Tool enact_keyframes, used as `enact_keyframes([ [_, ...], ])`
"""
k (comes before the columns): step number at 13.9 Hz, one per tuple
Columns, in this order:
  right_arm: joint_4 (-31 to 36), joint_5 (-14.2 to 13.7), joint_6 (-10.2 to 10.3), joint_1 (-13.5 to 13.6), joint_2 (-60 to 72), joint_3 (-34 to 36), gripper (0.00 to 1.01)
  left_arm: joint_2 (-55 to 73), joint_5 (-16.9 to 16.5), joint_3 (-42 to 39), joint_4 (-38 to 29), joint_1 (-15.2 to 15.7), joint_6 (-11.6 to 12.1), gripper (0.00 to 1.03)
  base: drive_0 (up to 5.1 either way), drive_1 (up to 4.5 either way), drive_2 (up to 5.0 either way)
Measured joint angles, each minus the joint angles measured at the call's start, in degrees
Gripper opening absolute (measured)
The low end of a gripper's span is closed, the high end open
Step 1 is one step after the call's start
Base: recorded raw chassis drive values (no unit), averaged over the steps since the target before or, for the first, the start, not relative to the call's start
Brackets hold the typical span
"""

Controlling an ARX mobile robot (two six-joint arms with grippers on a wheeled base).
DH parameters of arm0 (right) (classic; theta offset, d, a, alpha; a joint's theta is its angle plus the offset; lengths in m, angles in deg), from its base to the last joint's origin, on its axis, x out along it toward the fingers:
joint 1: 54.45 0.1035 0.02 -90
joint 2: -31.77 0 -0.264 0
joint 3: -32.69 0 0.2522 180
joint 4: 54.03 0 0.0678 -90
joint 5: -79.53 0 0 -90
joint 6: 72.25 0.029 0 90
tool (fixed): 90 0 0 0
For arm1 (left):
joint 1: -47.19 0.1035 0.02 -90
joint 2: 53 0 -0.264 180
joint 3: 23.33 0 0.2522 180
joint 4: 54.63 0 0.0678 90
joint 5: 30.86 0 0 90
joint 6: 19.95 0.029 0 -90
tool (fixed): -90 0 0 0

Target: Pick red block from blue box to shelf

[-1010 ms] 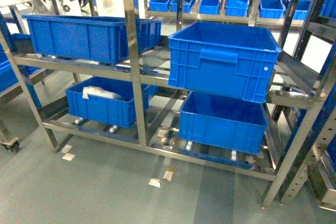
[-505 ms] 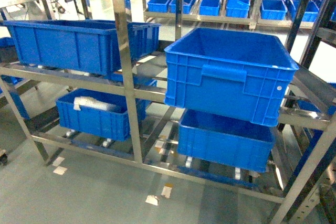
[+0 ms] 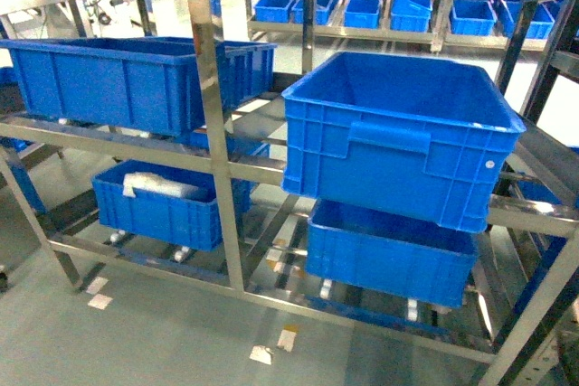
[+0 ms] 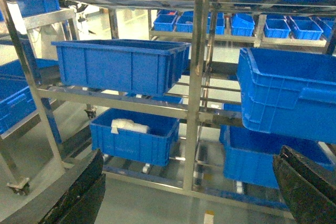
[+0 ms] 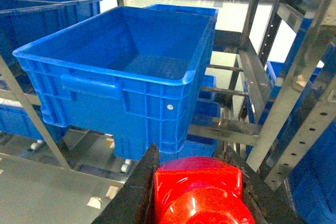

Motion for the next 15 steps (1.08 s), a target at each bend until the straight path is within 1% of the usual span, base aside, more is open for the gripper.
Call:
enact_keyframes([
  [7,0.0,0.0,0.0,0.0,0.0,0.0,0.28,0.0,0.0,0.0,0.0,0.0,0.0,0.98,0.1,2.59,-2.5],
  [11,-0.2,0.0,0.0,0.0,0.0,0.0,0.28,0.0,0.0,0.0,0.0,0.0,0.0,0.98,0.0,0.00,0.0],
  [15,0.0,0.0,0.0,0.0,0.0,0.0,0.28,0.0,0.0,0.0,0.0,0.0,0.0,0.98,-0.8,-0.83,-0.8],
])
